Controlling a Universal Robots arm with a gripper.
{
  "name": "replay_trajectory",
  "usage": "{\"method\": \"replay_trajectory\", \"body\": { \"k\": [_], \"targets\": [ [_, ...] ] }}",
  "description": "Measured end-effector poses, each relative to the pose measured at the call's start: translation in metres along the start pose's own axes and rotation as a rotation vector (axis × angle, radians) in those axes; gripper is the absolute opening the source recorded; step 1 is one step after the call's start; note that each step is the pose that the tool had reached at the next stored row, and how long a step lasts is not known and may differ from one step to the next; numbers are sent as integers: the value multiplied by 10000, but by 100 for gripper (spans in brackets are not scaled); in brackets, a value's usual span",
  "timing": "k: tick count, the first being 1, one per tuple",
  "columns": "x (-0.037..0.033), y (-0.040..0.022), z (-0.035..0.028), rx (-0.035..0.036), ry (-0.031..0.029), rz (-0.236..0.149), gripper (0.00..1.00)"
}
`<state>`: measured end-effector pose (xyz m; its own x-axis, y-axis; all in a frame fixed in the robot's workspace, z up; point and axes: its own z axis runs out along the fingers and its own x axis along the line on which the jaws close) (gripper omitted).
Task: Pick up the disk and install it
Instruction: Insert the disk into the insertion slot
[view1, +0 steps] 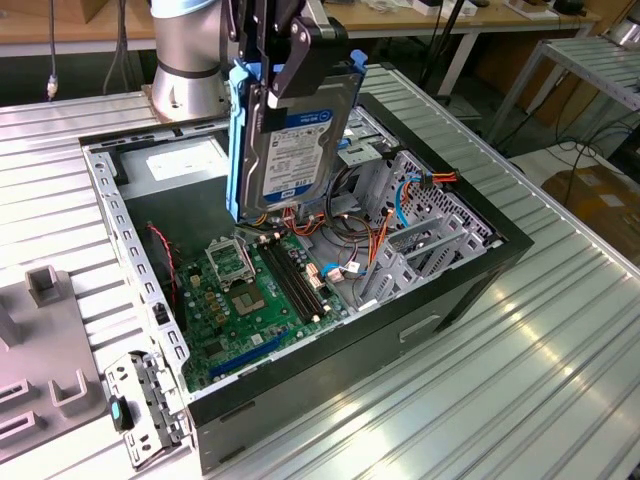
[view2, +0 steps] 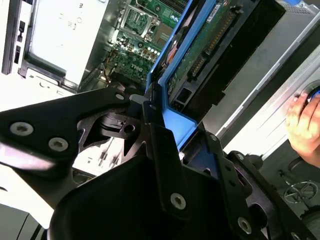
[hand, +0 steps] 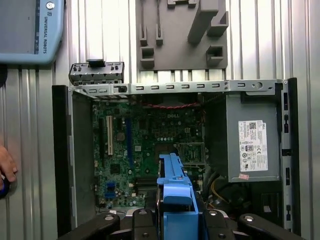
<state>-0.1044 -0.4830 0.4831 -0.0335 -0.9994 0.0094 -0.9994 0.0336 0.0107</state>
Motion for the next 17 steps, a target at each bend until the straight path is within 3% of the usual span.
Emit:
{"method": "replay_trajectory", "body": {
  "k": [14, 17],
  "targets": [
    [325, -26, 10, -1, 0, 0, 37],
    [364, -29, 11, 0, 1, 1, 37]
  ]
}}
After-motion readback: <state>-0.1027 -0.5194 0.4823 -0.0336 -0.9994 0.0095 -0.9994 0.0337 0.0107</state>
